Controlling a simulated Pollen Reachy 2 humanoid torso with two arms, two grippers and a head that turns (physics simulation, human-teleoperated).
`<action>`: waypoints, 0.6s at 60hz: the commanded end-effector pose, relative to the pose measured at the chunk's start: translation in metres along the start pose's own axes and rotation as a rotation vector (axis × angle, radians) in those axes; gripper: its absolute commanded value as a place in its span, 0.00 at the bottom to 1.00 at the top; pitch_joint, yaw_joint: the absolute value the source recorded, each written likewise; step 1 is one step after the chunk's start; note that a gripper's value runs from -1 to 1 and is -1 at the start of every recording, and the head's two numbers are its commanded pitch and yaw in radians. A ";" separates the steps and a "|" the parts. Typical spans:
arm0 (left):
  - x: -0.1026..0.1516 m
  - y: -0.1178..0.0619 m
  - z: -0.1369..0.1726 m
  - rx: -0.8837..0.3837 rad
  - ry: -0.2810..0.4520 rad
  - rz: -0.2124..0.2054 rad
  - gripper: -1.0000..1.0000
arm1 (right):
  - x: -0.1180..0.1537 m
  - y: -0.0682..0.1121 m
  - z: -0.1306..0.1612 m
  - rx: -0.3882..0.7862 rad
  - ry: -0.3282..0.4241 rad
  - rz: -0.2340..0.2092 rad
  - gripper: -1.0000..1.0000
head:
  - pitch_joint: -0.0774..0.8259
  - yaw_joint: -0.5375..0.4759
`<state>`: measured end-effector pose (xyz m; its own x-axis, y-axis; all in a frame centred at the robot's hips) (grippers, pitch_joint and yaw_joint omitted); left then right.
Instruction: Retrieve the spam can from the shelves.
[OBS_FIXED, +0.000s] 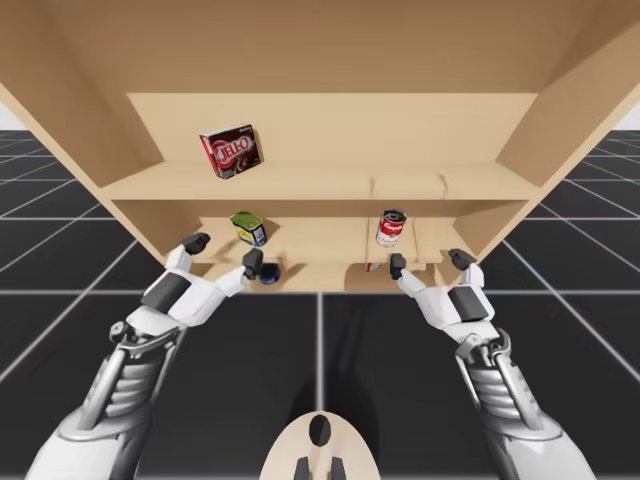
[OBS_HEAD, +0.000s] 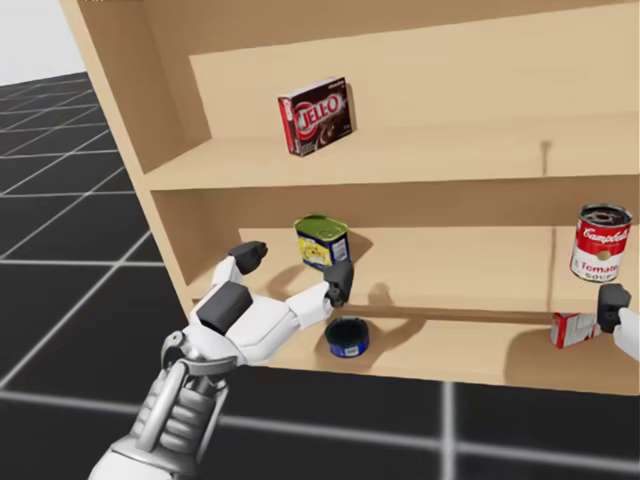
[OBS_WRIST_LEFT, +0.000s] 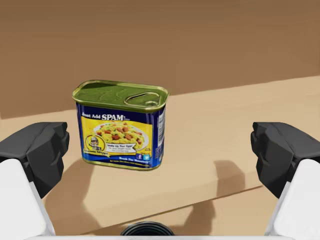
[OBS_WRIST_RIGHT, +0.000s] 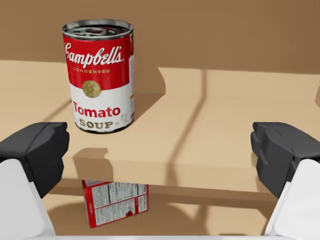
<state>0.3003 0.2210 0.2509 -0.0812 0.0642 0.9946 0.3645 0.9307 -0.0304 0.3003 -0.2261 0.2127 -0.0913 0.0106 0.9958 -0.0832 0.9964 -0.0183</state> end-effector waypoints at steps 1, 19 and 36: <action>0.003 0.002 -0.018 -0.038 0.024 0.011 0.00 | -0.001 0.002 0.001 -0.004 -0.002 -0.006 0.00 | 0.53 0.80; -0.007 0.015 -0.061 -0.015 0.074 0.030 0.00 | -0.001 0.001 0.001 -0.013 -0.010 0.011 0.00 | 0.53 0.80; -0.025 0.027 -0.095 0.006 0.113 0.061 0.00 | -0.002 0.000 0.001 -0.022 -0.014 0.020 0.00 | 0.54 0.80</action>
<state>0.3830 0.2125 0.2428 0.0166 0.0740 0.9971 0.3682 0.9267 -0.0749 0.3001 -0.2278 0.2120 -0.1056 0.0347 0.9938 -0.0632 0.9971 -0.0415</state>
